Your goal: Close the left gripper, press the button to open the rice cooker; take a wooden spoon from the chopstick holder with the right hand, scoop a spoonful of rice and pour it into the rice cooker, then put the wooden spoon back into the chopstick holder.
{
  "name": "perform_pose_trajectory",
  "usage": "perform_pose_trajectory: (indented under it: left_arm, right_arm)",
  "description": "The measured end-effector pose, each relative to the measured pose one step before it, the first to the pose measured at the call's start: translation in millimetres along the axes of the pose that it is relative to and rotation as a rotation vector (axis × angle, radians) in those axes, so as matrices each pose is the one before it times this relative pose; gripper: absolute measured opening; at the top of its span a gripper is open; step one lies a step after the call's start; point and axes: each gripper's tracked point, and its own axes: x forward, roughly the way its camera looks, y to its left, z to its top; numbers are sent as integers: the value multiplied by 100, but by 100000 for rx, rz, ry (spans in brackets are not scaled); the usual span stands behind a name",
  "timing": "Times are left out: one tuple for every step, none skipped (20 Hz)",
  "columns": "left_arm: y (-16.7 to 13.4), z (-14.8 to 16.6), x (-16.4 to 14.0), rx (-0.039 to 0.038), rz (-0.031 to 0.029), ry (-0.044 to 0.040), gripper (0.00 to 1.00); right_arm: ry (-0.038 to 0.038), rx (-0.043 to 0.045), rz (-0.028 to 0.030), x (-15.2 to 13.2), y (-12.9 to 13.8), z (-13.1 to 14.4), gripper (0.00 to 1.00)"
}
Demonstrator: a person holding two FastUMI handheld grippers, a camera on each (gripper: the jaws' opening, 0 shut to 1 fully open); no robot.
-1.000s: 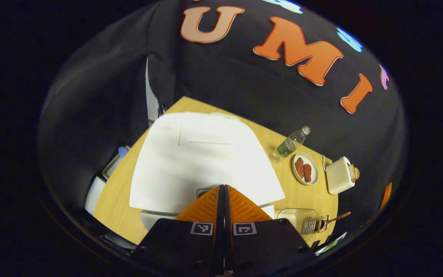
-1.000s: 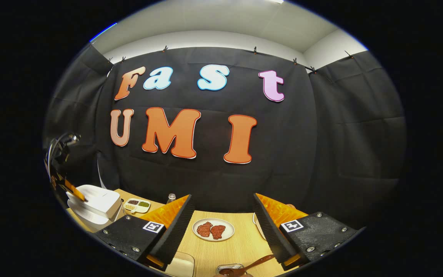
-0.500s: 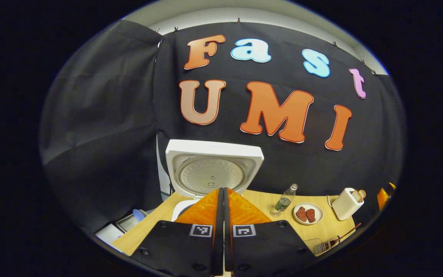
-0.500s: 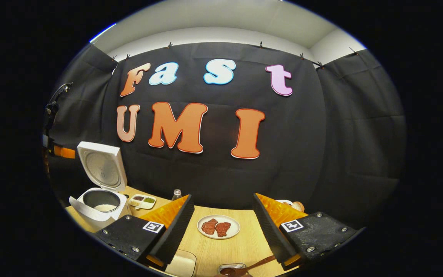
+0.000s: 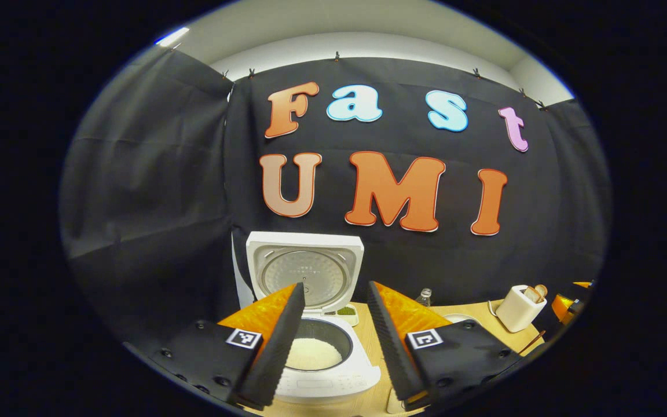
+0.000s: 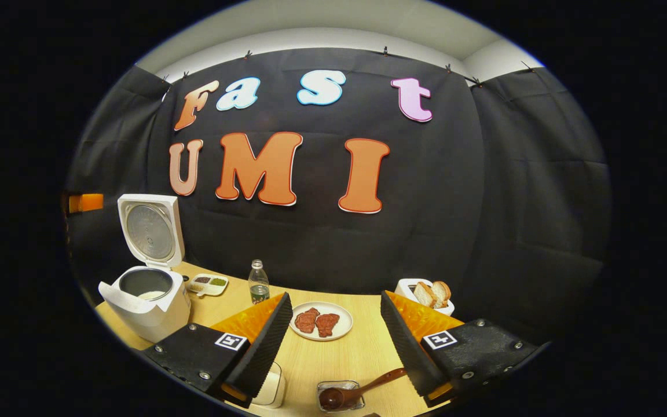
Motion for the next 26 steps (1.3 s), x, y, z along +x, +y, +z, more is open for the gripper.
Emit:
perform_pose_trajectory:
  left_arm:
    - [-758,260,-276,1996,-199,-1459,84]
    - [-506,239,-367,2293,211,-1784,92]
    - [-498,318,-289,2457,823,-1720,100]
    - [-673,309,-342,1785,-103,-1682,100]
    - [-967,240,-311,1247,-919,-1577,100]
    - [-1075,-10,-175,772,-1513,-920,100]
    - [-938,-35,-180,774,-1576,-634,100]
    - [-703,-187,-324,947,-1067,344,100]
    - [-580,-80,-118,1013,-544,144,100]
    - [-535,-287,-138,579,-621,374,100]
    - [-699,-192,-85,27,-1135,622,100]
    - [-401,-39,-191,46,-368,507,100]
    - [-361,-60,-181,125,-183,117,100]
    - [-289,-125,-223,229,-29,362,100]
    - [-166,11,-159,393,150,135,100]
    - [-321,-164,-124,450,-208,563,100]
    - [-242,-324,-110,426,126,1147,100]
    - [-138,-431,-270,265,85,1435,100]
    - [-171,-368,-33,176,146,1228,100]
    - [-136,-444,-97,366,-193,1302,100]
    - [-217,-205,-30,519,-63,1021,100]
    - [-226,-100,-138,478,-94,465,100]
    - [-81,14,10,523,48,21,100]
    - [-166,8,-86,585,-166,-122,100]
    - [-159,107,9,820,-178,-162,100]
    - [-26,168,-143,779,-161,-237,100]
  right_arm:
    - [1617,448,-387,90,-318,-740,95]
    - [1573,328,-664,32,-267,-621,95]
    - [1437,203,-540,-44,-416,-685,95]
    - [1502,-159,-979,-12,-534,-787,95]
    - [1937,-204,-999,4,-587,-843,95]
    - [2125,2,-1053,8,-536,-924,95]
    - [2428,358,-1531,43,-773,-927,95]
    - [1856,1061,-1652,128,-847,-865,95]
    - [1944,1452,-1320,202,-697,-871,95]
    - [1740,1517,-858,165,-558,-913,95]
    - [1978,473,-934,395,-591,-1124,95]
    - [2489,-79,-1122,467,-690,-1447,95]
    - [2967,73,-439,435,-411,-1345,95]
    - [2807,585,-311,334,-409,-1200,95]
    - [3024,428,-84,496,-288,-1189,95]
    - [3041,195,-806,602,-313,-1203,95]
    - [2477,710,363,664,-35,-811,95]
    - [2446,1747,1140,500,184,-774,95]
    - [1610,1699,1398,518,297,-291,95]
    - [1827,2009,1977,735,385,-330,95]
    - [1728,2608,1145,539,214,-211,95]
    - [1948,2647,1220,711,86,-224,93]
    - [2019,2533,682,464,-64,-272,89]
    - [2230,2798,688,525,116,-358,85]
    - [2539,3402,1000,443,197,-415,76]
    - [2614,4540,1661,153,432,-395,71]
